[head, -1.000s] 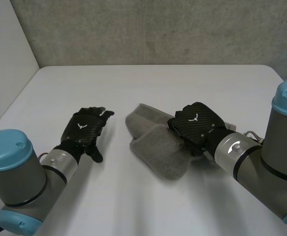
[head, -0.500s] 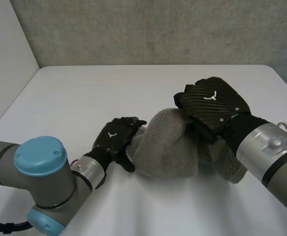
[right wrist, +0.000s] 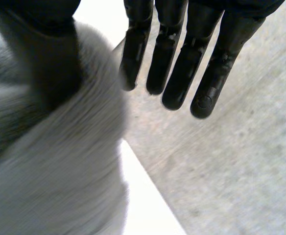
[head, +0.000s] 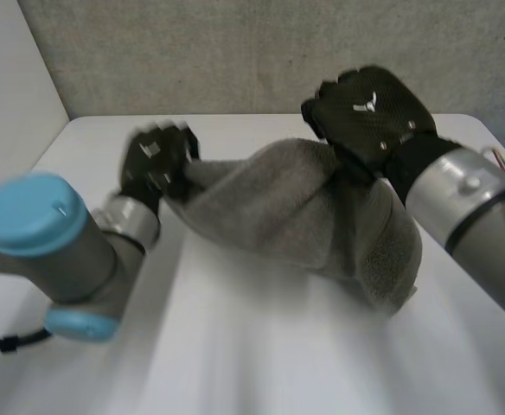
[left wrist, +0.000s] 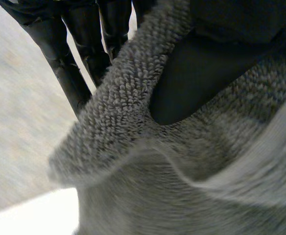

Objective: Fold the laundry

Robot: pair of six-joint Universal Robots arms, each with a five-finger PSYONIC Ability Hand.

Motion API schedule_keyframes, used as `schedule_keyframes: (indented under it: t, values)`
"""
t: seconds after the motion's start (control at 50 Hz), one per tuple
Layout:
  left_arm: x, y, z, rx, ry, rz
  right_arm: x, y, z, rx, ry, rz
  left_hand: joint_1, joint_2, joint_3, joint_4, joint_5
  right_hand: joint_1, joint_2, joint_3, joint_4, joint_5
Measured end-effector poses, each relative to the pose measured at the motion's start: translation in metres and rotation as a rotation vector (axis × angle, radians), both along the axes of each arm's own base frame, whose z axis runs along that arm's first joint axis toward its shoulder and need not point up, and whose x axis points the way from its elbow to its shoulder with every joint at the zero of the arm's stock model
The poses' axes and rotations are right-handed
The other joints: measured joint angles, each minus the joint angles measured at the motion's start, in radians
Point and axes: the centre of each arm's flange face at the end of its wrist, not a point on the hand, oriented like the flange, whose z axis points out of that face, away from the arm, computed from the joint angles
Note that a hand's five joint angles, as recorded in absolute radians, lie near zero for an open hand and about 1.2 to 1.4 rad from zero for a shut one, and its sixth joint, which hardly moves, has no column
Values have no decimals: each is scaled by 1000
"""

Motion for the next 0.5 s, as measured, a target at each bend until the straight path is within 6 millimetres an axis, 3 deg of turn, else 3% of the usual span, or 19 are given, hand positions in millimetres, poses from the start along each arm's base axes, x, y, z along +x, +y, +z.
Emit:
schedule_keyframes:
  t: [0.08, 0.18, 0.22, 0.32, 0.44, 0.46, 0.5]
  values:
    - [12, -14, 57, -123, 74, 73, 10, -21, 11, -104, 36, -10, 5, 1, 1, 3, 1, 511, 517, 493, 490, 470]
    - [21, -11, 101, -208, 123, 98, 16, -42, 20, -184, -35, -58, 5, 2, 2, 3, 1, 539, 542, 530, 523, 527]
    - [25, -7, 108, -220, 129, 103, 15, -48, 19, -201, -93, -78, 5, 2, 2, 3, 4, 545, 551, 540, 534, 534]
    - [36, 4, 85, -151, 86, 109, 12, -48, -3, -144, -124, -72, 5, 2, 2, 3, 4, 545, 552, 540, 538, 533]
    - [47, 24, 30, 8, -8, 109, 9, -25, -72, 131, 73, 27, 5, 2, 2, 3, 4, 545, 552, 540, 538, 534]
    - [50, 30, 16, 50, -32, 107, 7, -15, -91, 215, 154, 57, 5, 2, 2, 3, 4, 545, 552, 540, 538, 534]
    - [54, 37, 3, 94, -59, 104, 2, -2, -113, 311, 267, 96, 5, 2, 2, 3, 4, 545, 552, 540, 538, 534]
